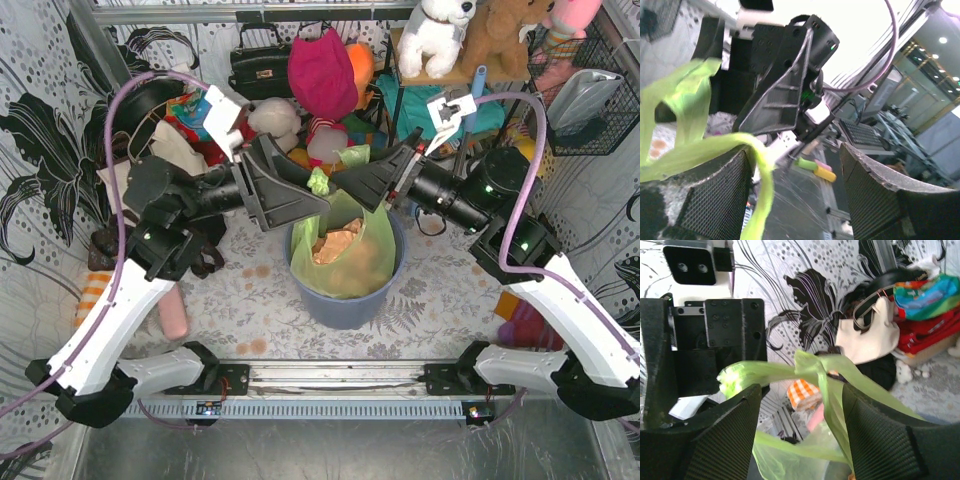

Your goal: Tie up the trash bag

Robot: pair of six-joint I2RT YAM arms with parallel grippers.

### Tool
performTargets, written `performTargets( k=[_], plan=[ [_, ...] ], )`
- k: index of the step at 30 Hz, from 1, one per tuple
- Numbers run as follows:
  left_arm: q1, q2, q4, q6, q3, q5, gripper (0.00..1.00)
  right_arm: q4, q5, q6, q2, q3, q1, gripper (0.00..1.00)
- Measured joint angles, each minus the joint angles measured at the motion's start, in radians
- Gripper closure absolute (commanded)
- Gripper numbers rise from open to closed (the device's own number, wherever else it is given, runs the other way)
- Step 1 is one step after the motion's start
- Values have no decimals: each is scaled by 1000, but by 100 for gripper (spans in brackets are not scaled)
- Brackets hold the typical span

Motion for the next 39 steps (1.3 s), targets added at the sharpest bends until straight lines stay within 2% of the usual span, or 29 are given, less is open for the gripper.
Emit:
performTargets(
  k=[4,10,16,20,25,30,34,39],
  plan=[
    [0,3,-83,67,121,-68,28,105,-38,18,40,10,0,52],
    [16,50,-196,146,324,-139,29,248,-58,54,133,101,-2,59],
    [92,113,-290,180,483,-154,30,334,-51,66,145,179,-2,79],
    [110,89,-363,215,485,-202,31,365,-23,69,87,115,-2,80],
    [110,-38,-464,256,312,-322,30,388,28,80,-21,-73,-2,83],
    [114,-106,-491,260,201,-349,30,393,80,92,-65,-180,-2,81],
    [114,-87,-486,259,216,-328,31,391,98,91,-63,-181,-2,77],
    [115,31,-497,259,391,-275,32,369,90,86,9,-48,-2,76]
  ],
)
